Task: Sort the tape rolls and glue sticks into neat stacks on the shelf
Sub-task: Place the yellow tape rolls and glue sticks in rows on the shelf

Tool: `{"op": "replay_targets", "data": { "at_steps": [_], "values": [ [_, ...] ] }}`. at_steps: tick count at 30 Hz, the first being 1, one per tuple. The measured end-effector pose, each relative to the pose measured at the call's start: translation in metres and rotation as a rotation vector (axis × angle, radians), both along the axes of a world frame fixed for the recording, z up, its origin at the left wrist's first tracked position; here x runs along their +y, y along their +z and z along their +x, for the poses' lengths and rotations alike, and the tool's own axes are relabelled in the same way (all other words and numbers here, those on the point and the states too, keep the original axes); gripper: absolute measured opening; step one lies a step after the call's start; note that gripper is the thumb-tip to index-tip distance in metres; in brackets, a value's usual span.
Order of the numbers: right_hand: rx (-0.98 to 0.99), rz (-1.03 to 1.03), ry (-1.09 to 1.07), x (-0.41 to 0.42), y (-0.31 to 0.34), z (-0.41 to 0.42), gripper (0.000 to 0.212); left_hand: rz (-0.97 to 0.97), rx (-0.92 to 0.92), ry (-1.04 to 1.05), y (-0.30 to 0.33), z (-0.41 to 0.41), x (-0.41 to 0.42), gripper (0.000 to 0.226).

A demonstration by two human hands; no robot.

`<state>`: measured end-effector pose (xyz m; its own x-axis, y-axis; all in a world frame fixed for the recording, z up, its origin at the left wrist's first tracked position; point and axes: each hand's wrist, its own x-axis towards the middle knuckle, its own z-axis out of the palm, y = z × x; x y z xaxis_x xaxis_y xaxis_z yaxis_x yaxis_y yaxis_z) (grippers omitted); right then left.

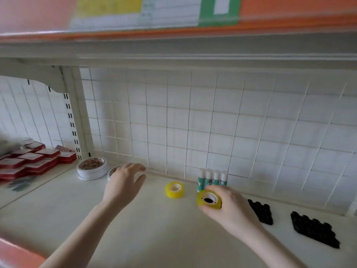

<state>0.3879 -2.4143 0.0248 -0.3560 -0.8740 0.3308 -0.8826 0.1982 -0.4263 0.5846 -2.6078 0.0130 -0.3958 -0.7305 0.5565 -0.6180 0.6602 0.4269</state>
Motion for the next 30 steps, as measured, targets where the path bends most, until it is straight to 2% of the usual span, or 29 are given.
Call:
{"op": "replay_targets", "data": {
  "at_steps": [6,12,30],
  "values": [
    [-0.002,0.039,0.038,-0.054,-0.009,0.025,0.047,0.078,-0.056,0.104,-0.033,0.043,-0.006,0.021],
    [0.007,0.08,0.003,-0.097,-0.019,0.03,0.049,0.179,-0.041,0.122,-0.048,0.047,-0.014,0.019],
    [-0.033,0.117,0.004,-0.122,-0.031,0.027,0.051,0.131,0.006,0.028,-0.049,0.043,-0.019,0.018]
  ]
}}
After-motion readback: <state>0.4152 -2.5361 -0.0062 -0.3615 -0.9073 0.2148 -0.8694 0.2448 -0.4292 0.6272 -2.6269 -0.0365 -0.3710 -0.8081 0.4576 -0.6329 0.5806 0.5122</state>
